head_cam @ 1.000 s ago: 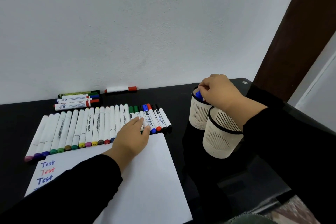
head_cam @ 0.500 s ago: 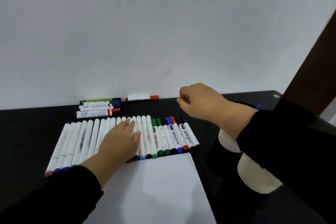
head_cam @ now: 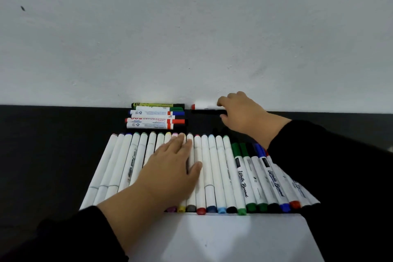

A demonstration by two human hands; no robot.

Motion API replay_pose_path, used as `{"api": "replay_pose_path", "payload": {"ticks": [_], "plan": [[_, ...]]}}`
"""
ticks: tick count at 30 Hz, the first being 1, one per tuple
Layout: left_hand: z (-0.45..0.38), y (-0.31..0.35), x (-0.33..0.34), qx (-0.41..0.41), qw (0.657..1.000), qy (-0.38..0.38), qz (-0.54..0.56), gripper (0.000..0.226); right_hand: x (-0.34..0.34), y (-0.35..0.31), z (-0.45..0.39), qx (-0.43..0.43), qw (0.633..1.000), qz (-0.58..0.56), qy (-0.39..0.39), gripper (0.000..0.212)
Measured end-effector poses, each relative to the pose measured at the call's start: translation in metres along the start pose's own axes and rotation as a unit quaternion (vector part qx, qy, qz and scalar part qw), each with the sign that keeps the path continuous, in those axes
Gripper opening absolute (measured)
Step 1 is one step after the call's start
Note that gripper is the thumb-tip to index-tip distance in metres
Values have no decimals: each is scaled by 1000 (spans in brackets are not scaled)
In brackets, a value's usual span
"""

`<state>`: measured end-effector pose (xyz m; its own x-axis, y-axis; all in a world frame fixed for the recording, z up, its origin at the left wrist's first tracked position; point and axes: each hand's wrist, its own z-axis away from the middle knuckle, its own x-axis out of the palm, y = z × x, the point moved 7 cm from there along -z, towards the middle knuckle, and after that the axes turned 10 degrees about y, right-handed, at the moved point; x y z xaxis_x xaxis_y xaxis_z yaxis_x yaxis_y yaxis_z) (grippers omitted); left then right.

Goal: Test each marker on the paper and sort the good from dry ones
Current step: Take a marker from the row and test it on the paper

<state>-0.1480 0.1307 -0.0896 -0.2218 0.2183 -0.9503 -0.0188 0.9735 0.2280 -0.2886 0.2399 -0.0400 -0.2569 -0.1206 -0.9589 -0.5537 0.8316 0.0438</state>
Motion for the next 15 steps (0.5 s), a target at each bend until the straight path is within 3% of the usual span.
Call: {"api": "replay_pose_path", "payload": {"ticks": [15], "plan": [[1,-2,4,1,1000,1,3,64,35,-5,-42,-54,996,70,17,33]]}}
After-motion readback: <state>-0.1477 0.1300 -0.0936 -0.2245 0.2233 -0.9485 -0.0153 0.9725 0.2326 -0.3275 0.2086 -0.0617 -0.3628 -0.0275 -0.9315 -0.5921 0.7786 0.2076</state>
